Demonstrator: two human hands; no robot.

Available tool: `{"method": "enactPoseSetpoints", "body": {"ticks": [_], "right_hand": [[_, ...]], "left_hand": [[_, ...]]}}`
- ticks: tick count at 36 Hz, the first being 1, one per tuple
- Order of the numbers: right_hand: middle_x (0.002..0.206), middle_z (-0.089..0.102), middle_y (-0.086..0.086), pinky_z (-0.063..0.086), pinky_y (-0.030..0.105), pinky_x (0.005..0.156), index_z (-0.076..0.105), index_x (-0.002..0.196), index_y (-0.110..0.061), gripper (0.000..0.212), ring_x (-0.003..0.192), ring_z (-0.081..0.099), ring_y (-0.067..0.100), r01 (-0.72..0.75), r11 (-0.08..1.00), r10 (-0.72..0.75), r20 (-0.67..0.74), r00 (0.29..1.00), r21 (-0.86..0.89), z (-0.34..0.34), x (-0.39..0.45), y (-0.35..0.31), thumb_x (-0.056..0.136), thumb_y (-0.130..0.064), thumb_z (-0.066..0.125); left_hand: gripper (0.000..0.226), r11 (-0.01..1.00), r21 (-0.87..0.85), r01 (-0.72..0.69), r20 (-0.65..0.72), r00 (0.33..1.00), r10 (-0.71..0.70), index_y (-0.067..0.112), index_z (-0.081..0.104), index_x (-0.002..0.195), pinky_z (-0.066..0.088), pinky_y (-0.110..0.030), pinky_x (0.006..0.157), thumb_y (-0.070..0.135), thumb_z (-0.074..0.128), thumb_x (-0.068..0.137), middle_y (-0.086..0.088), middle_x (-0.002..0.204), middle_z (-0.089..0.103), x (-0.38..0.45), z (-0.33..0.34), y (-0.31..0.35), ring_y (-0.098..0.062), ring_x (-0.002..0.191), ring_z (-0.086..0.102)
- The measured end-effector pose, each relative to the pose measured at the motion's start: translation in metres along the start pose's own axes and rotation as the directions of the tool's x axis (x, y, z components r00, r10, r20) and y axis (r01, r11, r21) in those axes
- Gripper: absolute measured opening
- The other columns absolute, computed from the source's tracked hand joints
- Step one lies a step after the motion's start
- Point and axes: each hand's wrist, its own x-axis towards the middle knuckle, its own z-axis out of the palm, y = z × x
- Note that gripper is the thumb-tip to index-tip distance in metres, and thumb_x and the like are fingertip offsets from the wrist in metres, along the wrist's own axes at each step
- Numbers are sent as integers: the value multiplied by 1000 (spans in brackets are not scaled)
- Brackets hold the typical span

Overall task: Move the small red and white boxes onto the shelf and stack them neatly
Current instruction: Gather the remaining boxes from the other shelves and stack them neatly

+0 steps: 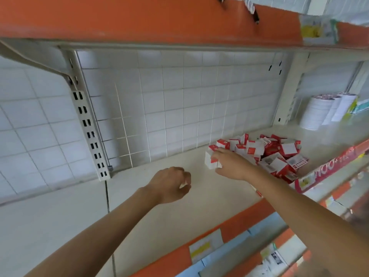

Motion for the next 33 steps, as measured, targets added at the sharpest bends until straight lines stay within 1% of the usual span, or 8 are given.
{"method": "enactPoseSetpoints", "body": {"ticks": [4, 7, 12, 16, 20, 26, 29, 33], "right_hand": [[133, 37, -1, 43, 39, 94, 41, 133, -15, 44, 125, 38, 20, 19, 1000, -19, -16, 1000, -20, -2, 30, 9, 90, -14, 50], [130, 40, 0, 44, 37, 91, 44, 130, -15, 42, 122, 38, 23, 42, 995, -41, 12, 999, -96, 2, 47, 16, 88, -10, 47], [114, 36, 5, 39, 33, 65, 43, 92, -10, 11, 97, 46, 23, 109, 980, -102, 47, 994, -166, 10, 62, 27, 87, -3, 49], [113, 33, 6, 51, 38, 71, 45, 96, -7, 15, 86, 53, 25, 186, 978, -181, 55, 982, -92, 11, 64, 35, 85, -3, 53], [116, 34, 3, 43, 41, 89, 42, 115, -13, 40, 102, 48, 28, 289, 956, -292, 124, 948, 42, 9, 61, 31, 82, -21, 64], [101, 50, 2, 36, 25, 62, 43, 100, -12, 37, 86, 47, 17, 430, 846, -487, 130, 864, 314, 8, 47, -6, 79, -23, 71], [95, 49, -4, 34, 19, 58, 44, 100, -13, 40, 79, 46, 12, 499, 786, -566, 101, 818, 364, 7, 40, -38, 77, -26, 74], [95, 51, -3, 38, 20, 60, 45, 101, -16, 40, 80, 50, 14, 576, 713, -653, 80, 753, 400, 6, 29, -89, 76, -26, 75]], "left_hand": [[19, 996, -11, 85, -23, 996, -85, 25, 62, 103, 37, -23, 70, 34, 48, 93, 6, 104, 59, 3, 3, -1, -15, 93, 59], [19, 988, -13, 153, -24, 988, -153, 25, 62, 103, 39, -23, 71, 34, 49, 93, 6, 104, 60, 2, 3, 1, -14, 92, 59], [19, 967, -11, 254, -41, 966, -254, 26, 63, 102, 44, -26, 75, 34, 49, 93, 6, 103, 61, 2, 3, 10, -15, 92, 59], [17, 940, -30, 341, -65, 937, -342, 26, 64, 99, 45, -26, 75, 34, 50, 92, 7, 102, 61, 0, 10, 27, -14, 90, 60], [18, 913, -49, 405, -66, 911, -408, 24, 65, 98, 43, -25, 73, 32, 50, 92, 5, 102, 61, -7, 21, 49, -15, 91, 59], [19, 857, -44, 513, -89, 853, -515, 22, 65, 101, 42, -25, 74, 31, 51, 93, 2, 103, 61, -31, 19, 76, -16, 95, 58], [18, 809, -32, 586, -116, 802, -586, 22, 65, 101, 42, -25, 73, 30, 52, 92, 2, 102, 62, -59, 10, 78, -16, 93, 59], [18, 730, -25, 683, -156, 718, -678, 22, 66, 100, 45, -27, 73, 30, 53, 91, 3, 100, 63, -107, -4, 75, -16, 90, 60]]}}
